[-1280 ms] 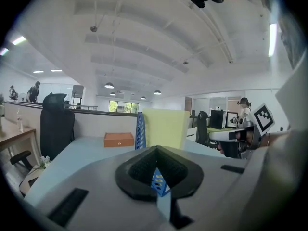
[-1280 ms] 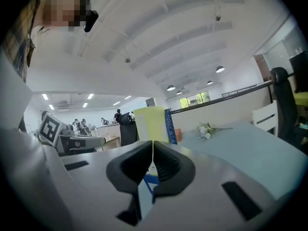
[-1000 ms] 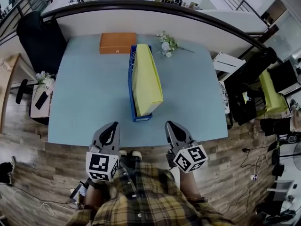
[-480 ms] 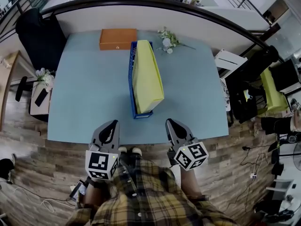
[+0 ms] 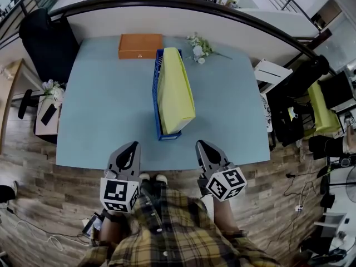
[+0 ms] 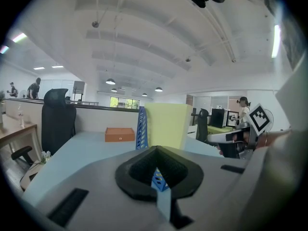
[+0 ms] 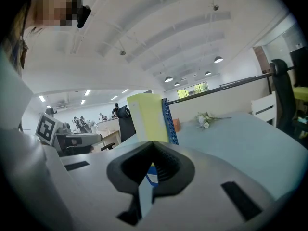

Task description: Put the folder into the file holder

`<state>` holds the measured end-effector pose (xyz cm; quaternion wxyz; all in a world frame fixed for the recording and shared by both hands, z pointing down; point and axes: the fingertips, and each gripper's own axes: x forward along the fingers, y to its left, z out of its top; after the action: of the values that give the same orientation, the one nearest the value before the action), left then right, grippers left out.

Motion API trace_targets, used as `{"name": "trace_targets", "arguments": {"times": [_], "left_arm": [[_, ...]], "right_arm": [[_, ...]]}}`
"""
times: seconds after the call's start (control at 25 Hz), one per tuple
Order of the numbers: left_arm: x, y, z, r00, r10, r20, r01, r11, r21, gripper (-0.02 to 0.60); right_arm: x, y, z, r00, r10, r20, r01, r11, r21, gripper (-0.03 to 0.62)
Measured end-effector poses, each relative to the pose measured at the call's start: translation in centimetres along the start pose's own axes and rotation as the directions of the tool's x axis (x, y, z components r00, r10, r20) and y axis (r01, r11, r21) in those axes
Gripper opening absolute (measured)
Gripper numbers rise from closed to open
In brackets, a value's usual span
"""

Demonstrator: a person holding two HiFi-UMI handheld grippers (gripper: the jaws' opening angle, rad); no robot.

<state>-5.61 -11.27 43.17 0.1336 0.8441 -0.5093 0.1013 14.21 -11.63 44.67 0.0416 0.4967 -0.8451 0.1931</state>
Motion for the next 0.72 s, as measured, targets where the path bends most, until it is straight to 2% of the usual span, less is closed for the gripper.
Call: {"name": "trace_targets", "arguments": {"times": [0.24,0.72], "left_arm": [[-0.13,0.57,0.0,1.0,0.008,0.003,-0.008,1.0,-0.003,-0.006],[-0.14,1.02,0.22,1.0,0.011,0.01,-0.011,1.0,-0.005,-0.006]], "right_arm": [[0.18,-0.04,-0.06,1.0,-0.004,0.004,0.004,1.0,0.03,0.002],[0.3,0.04,-0.17,1.0,-0.011,-0.009,0.011,1.0,0.019,0.002]]}}
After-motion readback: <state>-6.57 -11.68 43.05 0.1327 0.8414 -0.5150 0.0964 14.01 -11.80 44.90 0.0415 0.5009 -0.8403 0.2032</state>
